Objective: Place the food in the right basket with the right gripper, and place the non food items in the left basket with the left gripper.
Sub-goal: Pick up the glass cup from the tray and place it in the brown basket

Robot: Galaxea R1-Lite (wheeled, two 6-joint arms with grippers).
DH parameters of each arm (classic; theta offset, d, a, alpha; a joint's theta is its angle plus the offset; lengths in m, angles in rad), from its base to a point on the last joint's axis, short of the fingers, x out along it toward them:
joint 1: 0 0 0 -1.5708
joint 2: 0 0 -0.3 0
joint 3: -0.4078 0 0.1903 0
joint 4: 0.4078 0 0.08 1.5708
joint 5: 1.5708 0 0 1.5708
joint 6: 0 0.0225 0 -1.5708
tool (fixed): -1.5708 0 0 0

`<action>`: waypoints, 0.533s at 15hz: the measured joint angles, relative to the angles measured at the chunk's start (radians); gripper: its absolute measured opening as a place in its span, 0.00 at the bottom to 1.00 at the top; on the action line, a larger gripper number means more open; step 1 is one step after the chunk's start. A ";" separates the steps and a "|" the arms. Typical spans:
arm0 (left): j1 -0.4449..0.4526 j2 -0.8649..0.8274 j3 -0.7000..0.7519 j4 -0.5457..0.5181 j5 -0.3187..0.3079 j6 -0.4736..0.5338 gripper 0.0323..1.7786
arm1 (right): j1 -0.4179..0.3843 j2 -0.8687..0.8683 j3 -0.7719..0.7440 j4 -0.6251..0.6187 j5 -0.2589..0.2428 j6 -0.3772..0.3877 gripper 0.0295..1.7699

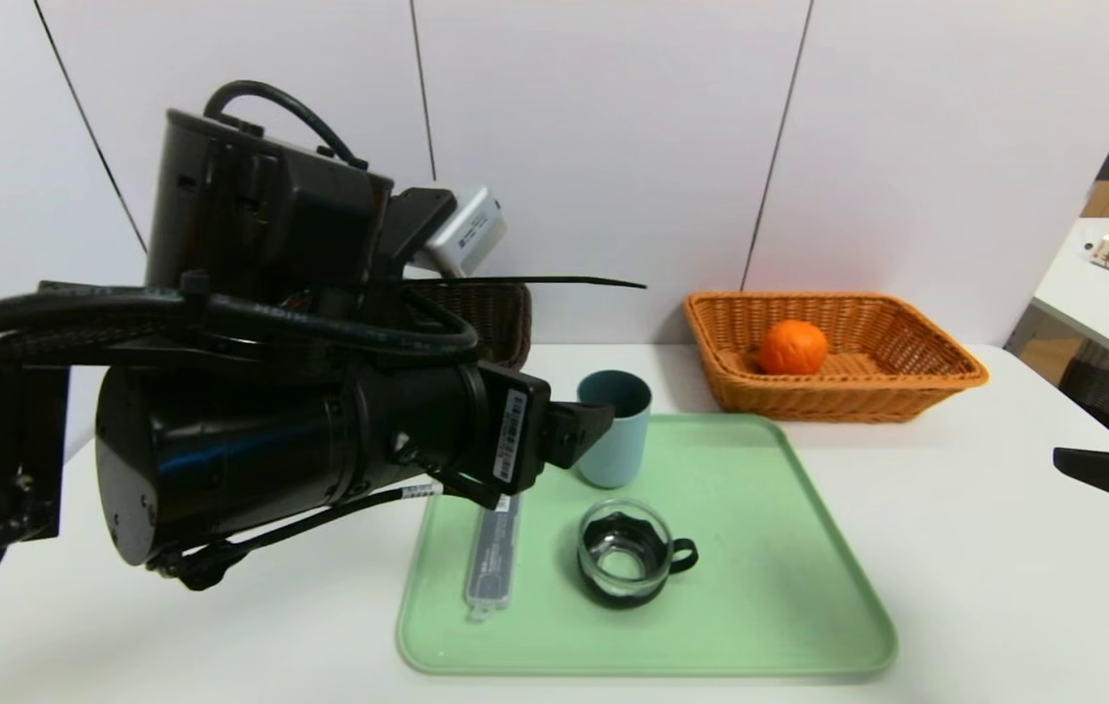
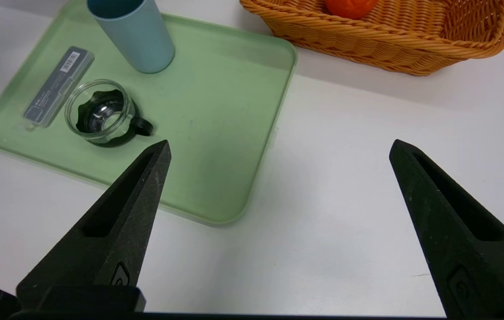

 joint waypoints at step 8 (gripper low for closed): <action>-0.001 0.145 -0.420 0.461 -0.001 -0.054 0.95 | 0.032 -0.005 0.011 0.000 -0.001 -0.005 0.96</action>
